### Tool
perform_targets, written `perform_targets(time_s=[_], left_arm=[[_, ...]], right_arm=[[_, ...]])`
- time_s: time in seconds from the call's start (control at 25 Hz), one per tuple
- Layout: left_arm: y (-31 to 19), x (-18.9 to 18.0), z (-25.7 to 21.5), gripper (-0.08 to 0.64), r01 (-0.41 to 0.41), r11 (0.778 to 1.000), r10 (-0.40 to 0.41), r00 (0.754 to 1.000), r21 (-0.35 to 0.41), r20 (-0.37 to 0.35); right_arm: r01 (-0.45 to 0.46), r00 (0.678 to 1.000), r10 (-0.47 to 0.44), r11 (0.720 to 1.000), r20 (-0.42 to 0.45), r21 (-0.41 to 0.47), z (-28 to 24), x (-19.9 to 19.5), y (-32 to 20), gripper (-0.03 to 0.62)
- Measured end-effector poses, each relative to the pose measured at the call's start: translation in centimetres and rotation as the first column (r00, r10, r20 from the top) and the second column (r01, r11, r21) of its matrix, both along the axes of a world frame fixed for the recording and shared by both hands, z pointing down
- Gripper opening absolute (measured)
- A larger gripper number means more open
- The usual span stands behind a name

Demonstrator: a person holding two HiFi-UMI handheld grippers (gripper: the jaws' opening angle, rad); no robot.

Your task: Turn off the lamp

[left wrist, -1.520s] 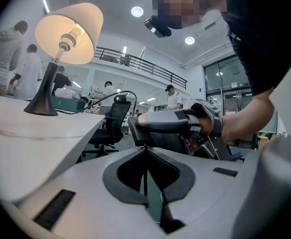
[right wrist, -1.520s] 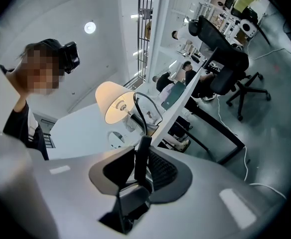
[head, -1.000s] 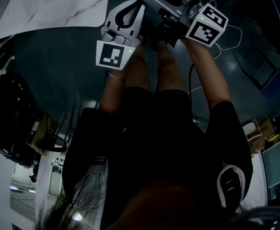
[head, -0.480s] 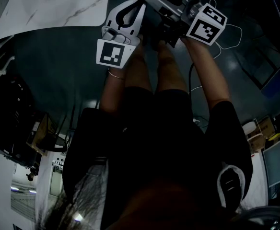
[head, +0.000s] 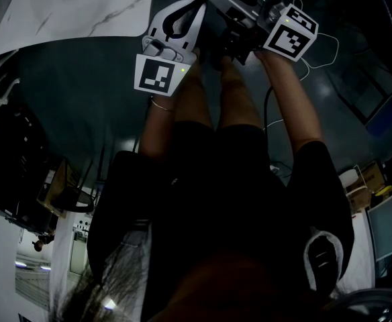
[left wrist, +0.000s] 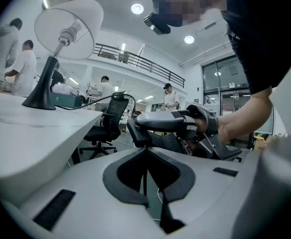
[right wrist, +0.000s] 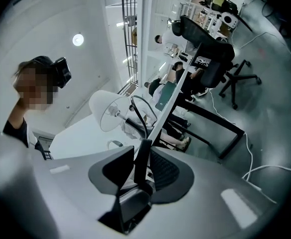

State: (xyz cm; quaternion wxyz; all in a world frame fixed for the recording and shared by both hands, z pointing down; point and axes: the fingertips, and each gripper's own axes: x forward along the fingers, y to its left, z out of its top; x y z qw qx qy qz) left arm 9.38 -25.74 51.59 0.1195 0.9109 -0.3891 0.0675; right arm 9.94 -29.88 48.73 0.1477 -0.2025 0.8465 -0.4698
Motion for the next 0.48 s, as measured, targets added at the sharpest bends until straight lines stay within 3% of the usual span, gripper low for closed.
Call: perform_targets(time_s=[0.48], left_arm=[[0.6,0.4,0.0,0.012,-0.026,1.0,0.026,0.999,0.004,0.02]], right_arm=[[-0.085,0.995,0.087,0.996,0.045,-0.03,0.0,1.4,-1.1,0.084]])
